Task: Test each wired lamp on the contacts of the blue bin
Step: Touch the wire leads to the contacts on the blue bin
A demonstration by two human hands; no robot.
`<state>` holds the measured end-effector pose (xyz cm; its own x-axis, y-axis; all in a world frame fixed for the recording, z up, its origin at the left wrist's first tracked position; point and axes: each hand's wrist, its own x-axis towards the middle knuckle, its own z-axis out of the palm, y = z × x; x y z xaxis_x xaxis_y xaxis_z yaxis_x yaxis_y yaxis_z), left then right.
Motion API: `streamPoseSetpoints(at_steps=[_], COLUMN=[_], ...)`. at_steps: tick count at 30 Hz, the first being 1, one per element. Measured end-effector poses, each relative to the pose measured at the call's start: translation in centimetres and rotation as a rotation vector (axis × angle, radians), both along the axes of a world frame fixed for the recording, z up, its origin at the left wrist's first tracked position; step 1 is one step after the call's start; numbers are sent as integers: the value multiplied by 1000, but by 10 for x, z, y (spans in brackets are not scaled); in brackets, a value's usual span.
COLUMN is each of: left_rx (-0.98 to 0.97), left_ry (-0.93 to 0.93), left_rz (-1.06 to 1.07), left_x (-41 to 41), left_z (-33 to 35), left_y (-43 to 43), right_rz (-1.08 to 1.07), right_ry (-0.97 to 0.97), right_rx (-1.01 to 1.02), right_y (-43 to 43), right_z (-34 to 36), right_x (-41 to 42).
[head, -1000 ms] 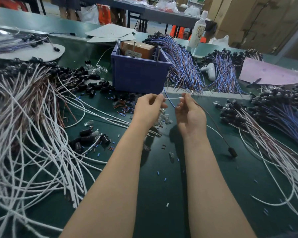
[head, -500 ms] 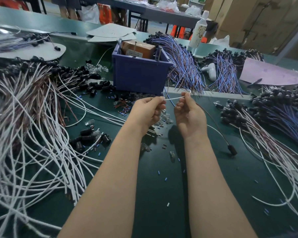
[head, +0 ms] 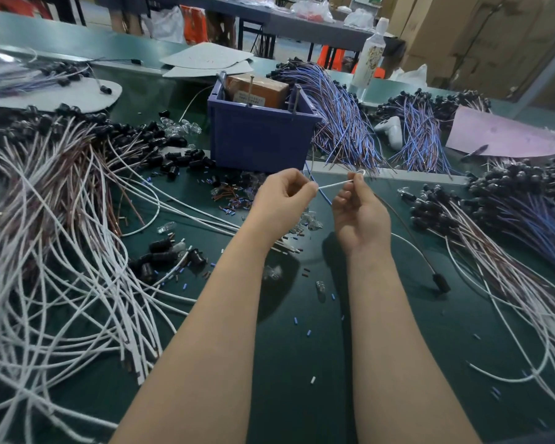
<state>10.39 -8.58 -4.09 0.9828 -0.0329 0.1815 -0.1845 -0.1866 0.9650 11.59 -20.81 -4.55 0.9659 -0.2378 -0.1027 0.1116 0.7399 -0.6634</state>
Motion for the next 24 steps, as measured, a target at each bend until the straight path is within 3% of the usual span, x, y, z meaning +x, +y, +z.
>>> streamPoseSetpoints(at_steps=[8,12,14,20,24], left_rx=[-97,-444,-523,-297,-304], left_ry=[-65,72,119,41,9], left_rz=[233,453,486,44,-118], left_x=[2,9,10,0,-6], left_z=[-3,-3,-5,-2,-1], left_y=[-12,1,6,-17,-27], right_rz=[-42,-98,-60,197,153], right_ry=[28,48,48,48,27], right_rx=[49,187,239,357,217], right_y=[10,0,-2,7,13], right_z=[4,6,7,11,7], right_x=[0,-1,-2,-5,-4])
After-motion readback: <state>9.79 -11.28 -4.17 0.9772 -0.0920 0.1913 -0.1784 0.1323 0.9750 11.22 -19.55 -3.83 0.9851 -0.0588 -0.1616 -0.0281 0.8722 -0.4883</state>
